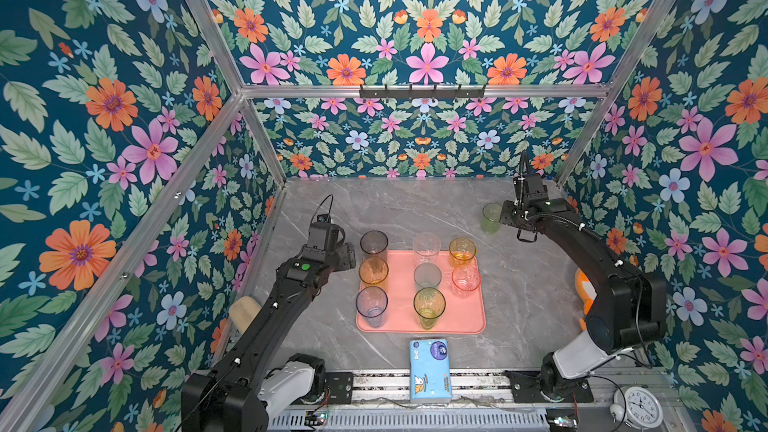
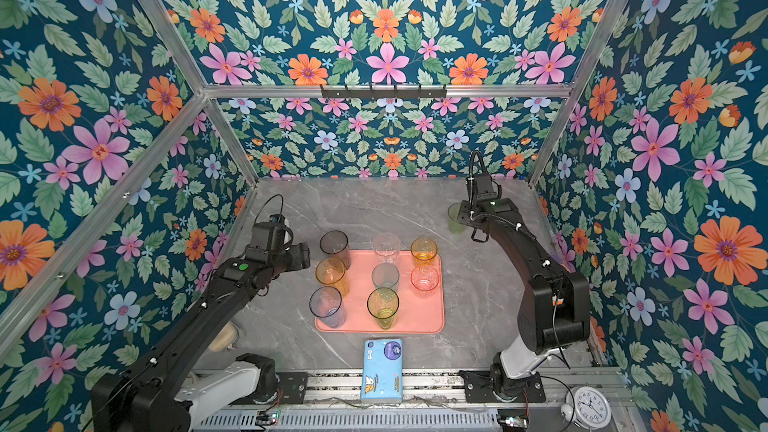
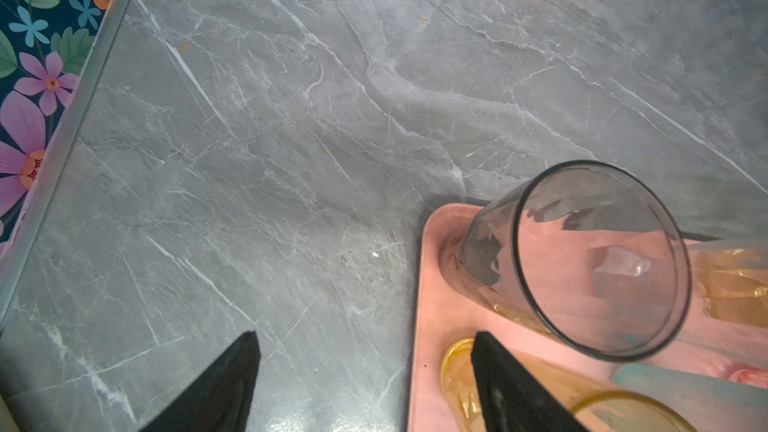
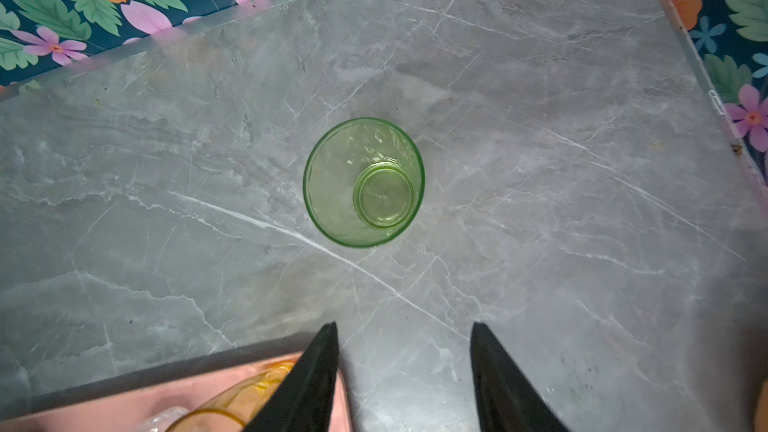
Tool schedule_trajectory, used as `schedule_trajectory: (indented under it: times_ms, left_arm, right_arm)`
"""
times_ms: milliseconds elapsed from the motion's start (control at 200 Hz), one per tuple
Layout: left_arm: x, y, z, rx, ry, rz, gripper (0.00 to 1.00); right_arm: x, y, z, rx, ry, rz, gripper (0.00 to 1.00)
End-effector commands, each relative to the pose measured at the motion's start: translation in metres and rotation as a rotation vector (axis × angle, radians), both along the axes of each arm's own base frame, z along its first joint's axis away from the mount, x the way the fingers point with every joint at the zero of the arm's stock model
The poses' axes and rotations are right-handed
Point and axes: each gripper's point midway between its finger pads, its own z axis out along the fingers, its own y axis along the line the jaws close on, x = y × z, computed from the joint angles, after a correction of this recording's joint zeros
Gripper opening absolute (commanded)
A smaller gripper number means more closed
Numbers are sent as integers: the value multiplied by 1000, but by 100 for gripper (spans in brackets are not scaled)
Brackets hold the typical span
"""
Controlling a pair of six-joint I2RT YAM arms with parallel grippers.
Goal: Place the glasses into the tray
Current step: 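Move the right gripper to the small green cup and lower onto its rim, then close the right gripper on the green cup's rim and lift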
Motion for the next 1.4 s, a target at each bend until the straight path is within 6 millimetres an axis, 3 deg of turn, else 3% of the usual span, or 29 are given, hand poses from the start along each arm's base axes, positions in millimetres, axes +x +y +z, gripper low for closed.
schedule_trajectory:
  times_ms: [0,250,535,940,1150,1395]
  left_arm:
    - [1,3,2,18,-4,11,83]
    - [2,5,2,27,0,18,83]
    - [2,6,2,31,1,19,83]
    - [1,5,1,28,3,15,83]
    - [1,5,1,26,2,14,83]
    - [1,4,1,26,3,13,83]
  right_arm:
    - [18,1,-8,26,1,-13,53]
    - [40,-9,-35,53,71,-46,52]
    - [48,-16,-59,75,142,-65,51]
    - [55,-16,-68,83,170,-66,48]
    - [57,-12,-70,103,183,-54,39]
    - [57,-10,-77,107,205,-49,35]
